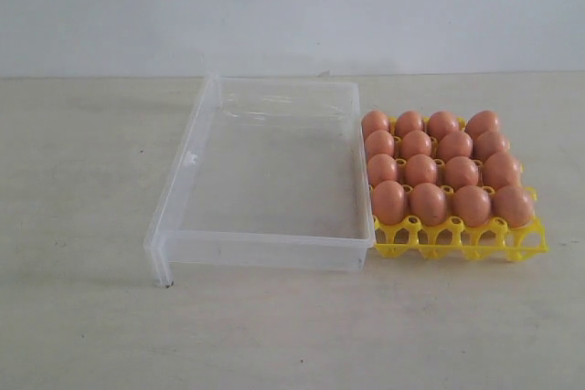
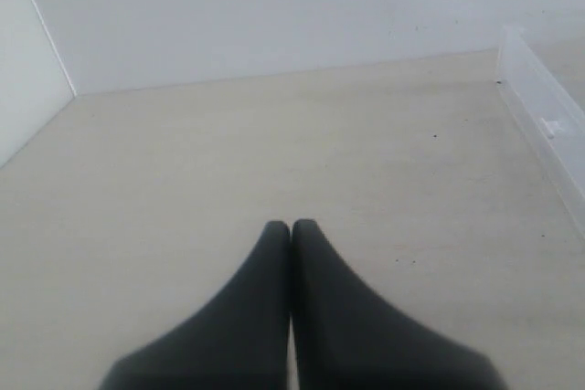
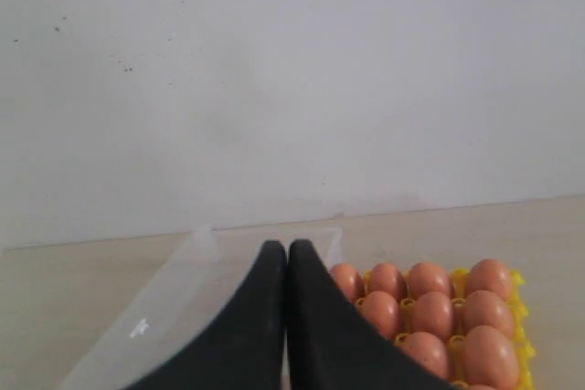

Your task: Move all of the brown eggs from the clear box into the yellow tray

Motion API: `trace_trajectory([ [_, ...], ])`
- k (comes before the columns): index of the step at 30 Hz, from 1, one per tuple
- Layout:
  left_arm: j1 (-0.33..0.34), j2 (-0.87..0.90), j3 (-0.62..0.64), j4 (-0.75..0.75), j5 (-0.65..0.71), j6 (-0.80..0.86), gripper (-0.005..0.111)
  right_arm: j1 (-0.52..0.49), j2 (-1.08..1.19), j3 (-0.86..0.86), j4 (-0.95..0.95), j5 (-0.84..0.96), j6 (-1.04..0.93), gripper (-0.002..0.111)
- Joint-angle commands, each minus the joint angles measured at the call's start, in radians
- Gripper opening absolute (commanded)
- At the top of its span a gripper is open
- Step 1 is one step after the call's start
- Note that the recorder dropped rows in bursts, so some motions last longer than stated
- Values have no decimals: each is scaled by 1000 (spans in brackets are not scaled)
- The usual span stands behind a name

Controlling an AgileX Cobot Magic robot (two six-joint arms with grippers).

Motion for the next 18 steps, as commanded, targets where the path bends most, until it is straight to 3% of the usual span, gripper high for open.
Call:
trace_trajectory([
  [1,-4,3,0,2,-3,-4,-4,1,0,3,4,85,-29,0],
  [4,-4,3,0,2,-3,-4,-4,1,0,3,13,123,-79,0],
  [6,-4,3,0,2,-3,-4,-4,1,10,5,201,152,-283,0],
  [7,-4,3,0,2,-3,-4,-4,1,12,13,574,201,-700,0],
  [8,-4,3,0,2,-3,-4,-4,1,14,21,795,201,-1020,0],
  [9,-4,3,0,2,-3,-4,-4,1,14,34,1304,152,-1745,0],
  [11,-4,3,0,2,-3,-4,-4,1,14,38,1497,82,-2169,0],
  [12,-4,3,0,2,-3,-4,-4,1,14,38,1529,101,-2174,0],
  [14,-4,3,0,2,-3,-4,-4,1,14,38,1541,305,-2077,0],
  [17,-4,3,0,2,-3,-4,-4,1,14,58,1560,915,-1906,0],
  [18,-4,3,0,2,-3,-4,-4,1,11,96,1560,964,-1893,0],
])
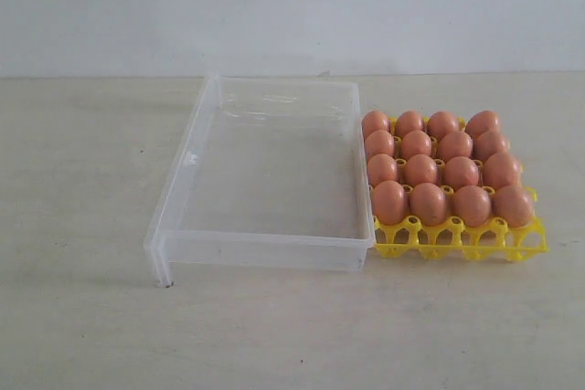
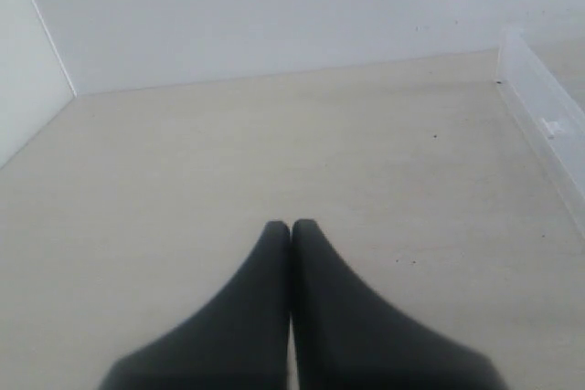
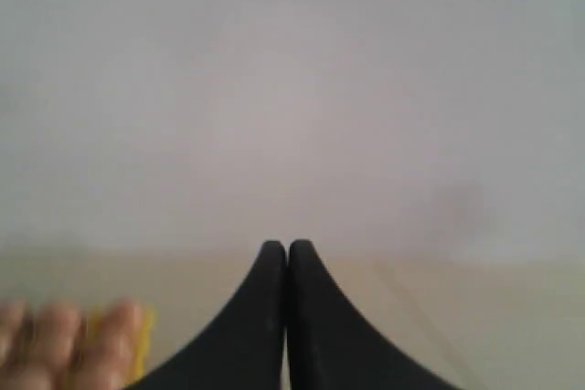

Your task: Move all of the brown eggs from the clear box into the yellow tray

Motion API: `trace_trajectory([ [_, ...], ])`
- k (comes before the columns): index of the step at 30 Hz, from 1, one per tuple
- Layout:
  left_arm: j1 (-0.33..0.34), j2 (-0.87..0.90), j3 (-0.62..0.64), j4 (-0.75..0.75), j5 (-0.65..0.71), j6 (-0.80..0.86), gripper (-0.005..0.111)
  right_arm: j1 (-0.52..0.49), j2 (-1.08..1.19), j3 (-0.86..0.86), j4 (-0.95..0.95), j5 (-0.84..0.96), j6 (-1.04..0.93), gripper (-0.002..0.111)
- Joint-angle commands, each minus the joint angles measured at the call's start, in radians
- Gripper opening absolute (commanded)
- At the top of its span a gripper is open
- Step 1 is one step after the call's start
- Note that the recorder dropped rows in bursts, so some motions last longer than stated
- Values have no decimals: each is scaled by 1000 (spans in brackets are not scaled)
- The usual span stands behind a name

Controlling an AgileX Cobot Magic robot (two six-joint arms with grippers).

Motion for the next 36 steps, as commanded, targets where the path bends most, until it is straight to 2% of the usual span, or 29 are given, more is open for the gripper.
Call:
trace_trajectory([
  [1,-4,3,0,2,-3,-4,-4,1,-3,132,-6,289,37,0],
  [3,-4,3,0,2,-3,-4,-4,1,-35,273,15,16,28,0],
  [4,-4,3,0,2,-3,-4,-4,1,-58,287,54,-105,28,0],
  [6,-4,3,0,2,0,-4,-4,12,-120,287,92,104,16,0],
  [11,-4,3,0,2,-2,-4,-4,69,-302,287,73,305,-59,0],
  [18,-4,3,0,2,-4,-4,-4,202,-302,287,79,312,-31,0],
  [36,-4,3,0,2,-6,-4,-4,221,-302,287,86,309,2,0],
])
